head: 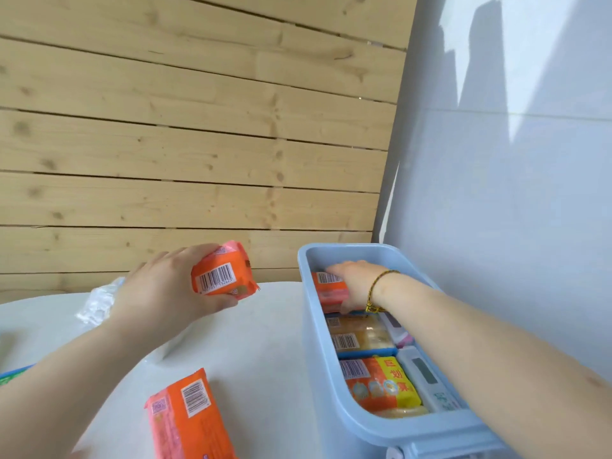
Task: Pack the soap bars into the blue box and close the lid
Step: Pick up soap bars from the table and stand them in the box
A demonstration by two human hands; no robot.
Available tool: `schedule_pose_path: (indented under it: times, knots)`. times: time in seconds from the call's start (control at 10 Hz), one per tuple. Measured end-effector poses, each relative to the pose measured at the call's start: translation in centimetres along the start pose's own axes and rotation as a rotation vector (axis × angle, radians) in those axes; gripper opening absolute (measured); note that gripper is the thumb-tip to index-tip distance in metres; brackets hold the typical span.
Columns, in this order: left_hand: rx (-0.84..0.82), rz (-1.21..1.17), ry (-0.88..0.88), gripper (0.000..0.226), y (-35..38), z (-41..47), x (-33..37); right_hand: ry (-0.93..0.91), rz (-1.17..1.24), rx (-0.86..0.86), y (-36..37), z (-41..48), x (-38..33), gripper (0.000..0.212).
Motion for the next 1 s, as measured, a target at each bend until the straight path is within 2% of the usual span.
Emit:
schedule_pose_path:
  times: [0.2, 0.3, 0.4, 0.5, 0.6, 0.7, 0.8, 0.9, 1.0]
  knots:
    - [0.019, -0.019, 0.024, 0.071, 0.9, 1.1, 0.7, -0.034, 0.183, 0.081, 1.7, -0.6, 1.0, 0.077]
    - [-0.006, -0.042, 0.041, 0.072, 1.4, 1.6, 1.8, -0.005, 0.308, 0.019, 0.9, -0.8, 1.3, 0.079]
    - [-0.032, -0.124, 0.052, 0.072, 0.8, 3.0, 3.2, 0.091, 0.339, 0.112, -2.3, -1.6, 3.2, 0.063]
    - [-0.06, -0.214, 0.146, 0.067, 0.4, 4.7, 6.6, 0.355, 0.326, 0.247, -3.6, -3.1, 7.9, 0.045]
    - [-0.131, -0.277, 0.284, 0.066, 1.4, 6.0, 11.5, 0.479, 0.339, 0.02, -1.5, -4.2, 9.9, 0.038]
    - [-0.266, -0.309, 0.383, 0.067, 4.4, 6.9, 16.4, 0.444, 0.389, -0.053, -0.5, -4.1, 10.0, 0.04]
    - [-0.435, -0.263, 0.41, 0.068, 8.5, 7.1, 18.8, 0.436, 0.323, -0.074, -0.5, -3.7, 9.9, 0.02]
    - [-0.578, -0.115, 0.366, 0.073, 12.2, 7.0, 17.9, 0.431, 0.417, -0.062, -0.9, -3.8, 9.5, 0.014]
    - [-0.642, 0.076, 0.347, 0.068, 14.2, 7.1, 16.3, 0.42, 0.426, -0.053, -0.7, -3.1, 9.8, 0.039]
Point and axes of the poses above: each hand's wrist, its own z-axis towards the middle knuckle, its own y-axis out of the palm, x = y × z, the point moved 5 cm from there along z, towards the middle knuckle, and after that the axes turned 2 degrees about -x, right-handed, at the moved point
